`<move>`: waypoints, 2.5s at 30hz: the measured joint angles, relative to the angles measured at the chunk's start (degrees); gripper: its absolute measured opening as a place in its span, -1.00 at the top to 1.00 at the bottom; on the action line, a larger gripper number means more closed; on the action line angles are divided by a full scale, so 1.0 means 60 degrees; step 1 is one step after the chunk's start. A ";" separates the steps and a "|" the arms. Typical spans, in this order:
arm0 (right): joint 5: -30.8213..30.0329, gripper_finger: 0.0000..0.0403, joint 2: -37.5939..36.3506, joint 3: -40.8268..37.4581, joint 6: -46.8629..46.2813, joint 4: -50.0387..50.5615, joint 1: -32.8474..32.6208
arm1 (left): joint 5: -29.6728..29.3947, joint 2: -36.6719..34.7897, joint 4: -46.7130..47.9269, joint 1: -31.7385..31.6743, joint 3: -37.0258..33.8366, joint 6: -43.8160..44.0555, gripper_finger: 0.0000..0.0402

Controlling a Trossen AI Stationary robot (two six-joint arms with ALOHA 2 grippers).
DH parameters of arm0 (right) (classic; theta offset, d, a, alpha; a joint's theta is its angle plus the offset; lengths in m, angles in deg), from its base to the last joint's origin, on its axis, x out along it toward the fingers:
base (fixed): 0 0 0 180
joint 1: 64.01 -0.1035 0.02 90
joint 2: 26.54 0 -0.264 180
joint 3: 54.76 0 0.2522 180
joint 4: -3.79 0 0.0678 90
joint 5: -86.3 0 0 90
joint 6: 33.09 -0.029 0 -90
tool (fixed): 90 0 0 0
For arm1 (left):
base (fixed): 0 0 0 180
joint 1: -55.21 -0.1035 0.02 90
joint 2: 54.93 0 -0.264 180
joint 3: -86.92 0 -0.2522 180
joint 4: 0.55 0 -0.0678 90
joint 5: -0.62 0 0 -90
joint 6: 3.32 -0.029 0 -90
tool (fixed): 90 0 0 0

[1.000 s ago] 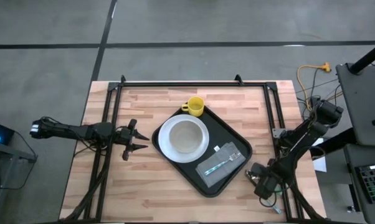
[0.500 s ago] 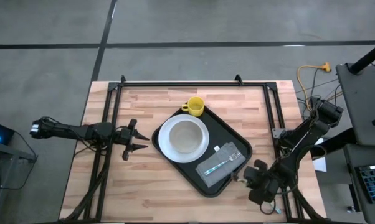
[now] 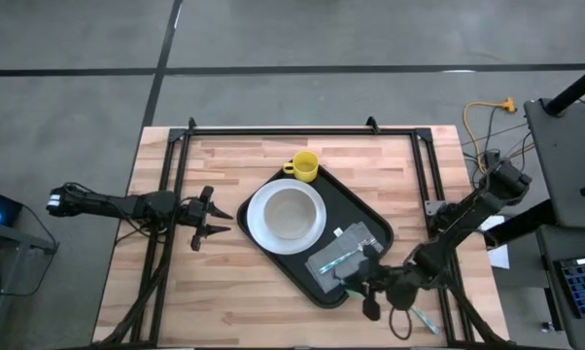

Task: Set up tray
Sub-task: Put the blue spoon to the left of the white and blue fork on the gray napkin on the black tray

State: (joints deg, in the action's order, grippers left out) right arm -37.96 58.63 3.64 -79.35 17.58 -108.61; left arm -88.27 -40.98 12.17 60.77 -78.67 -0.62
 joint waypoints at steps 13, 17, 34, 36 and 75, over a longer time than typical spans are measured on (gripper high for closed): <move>-0.0066 0.82 0.2696 0.1146 0.3161 -0.3069 0.1461 | 0.0000 -0.0005 0.0001 0.0000 0.0000 0.0000 0.32; -0.0110 0.82 0.3168 0.2064 0.4126 -0.3192 0.1610 | 0.0001 -0.0010 -0.0002 -0.0001 0.0000 0.0000 0.32; -0.0911 0.81 0.3656 0.3543 0.4323 -0.3133 0.1784 | 0.0000 -0.0013 0.0001 0.0000 0.0000 0.0000 0.32; -0.1331 0.81 0.3656 0.3574 0.3557 -0.3110 0.1875 | 0.0001 -0.0013 -0.0001 -0.0003 0.0000 0.0000 0.32; -0.0743 0.83 0.3052 0.5664 -1.3357 0.6522 0.3034 | 0.0000 -0.0013 0.0000 -0.0004 0.0000 0.0000 0.32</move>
State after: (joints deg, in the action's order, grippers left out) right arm -42.42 76.94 37.62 -159.49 56.71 -90.40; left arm -88.27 -41.06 12.17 60.75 -78.67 -0.62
